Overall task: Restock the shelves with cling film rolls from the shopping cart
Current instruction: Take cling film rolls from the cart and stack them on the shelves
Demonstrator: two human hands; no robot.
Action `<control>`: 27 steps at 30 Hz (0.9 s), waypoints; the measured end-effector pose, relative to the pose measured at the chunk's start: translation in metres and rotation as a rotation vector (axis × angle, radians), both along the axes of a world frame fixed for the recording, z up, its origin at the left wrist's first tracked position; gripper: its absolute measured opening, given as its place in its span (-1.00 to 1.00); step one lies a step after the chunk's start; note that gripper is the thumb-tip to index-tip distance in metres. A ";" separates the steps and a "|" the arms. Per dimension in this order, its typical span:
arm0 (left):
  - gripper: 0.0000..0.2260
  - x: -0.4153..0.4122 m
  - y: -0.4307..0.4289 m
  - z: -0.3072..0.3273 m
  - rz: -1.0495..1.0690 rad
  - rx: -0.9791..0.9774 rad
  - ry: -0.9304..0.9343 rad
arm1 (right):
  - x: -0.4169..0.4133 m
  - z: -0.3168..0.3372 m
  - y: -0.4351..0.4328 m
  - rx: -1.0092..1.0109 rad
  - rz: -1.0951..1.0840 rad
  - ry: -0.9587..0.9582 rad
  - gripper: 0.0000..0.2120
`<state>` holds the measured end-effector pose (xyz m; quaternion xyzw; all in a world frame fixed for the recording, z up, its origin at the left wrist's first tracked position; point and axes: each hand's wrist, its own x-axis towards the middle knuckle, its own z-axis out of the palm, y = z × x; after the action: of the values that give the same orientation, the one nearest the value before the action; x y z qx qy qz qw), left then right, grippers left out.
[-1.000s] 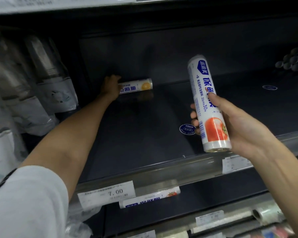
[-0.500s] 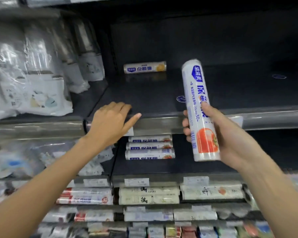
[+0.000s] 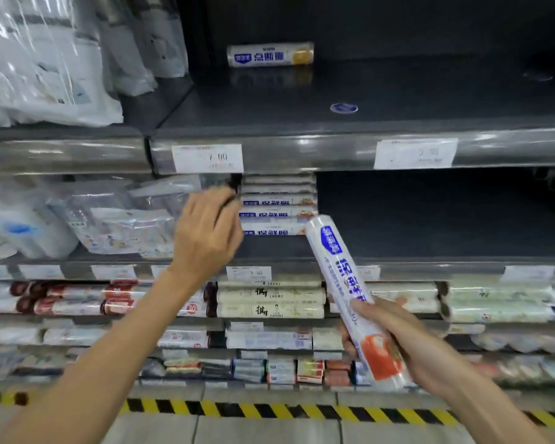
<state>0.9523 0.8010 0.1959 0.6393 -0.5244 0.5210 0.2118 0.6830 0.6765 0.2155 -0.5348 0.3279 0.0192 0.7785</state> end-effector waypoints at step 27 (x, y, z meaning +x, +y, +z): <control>-0.84 0.097 0.001 -0.193 0.091 0.038 0.102 | 0.167 -0.107 -0.106 -1.526 0.166 -0.212 -0.36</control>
<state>1.0492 0.8025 0.0027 0.6923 -0.4930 0.4867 0.2021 0.8497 0.5707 0.1089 -0.9449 0.1331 -0.2051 0.2177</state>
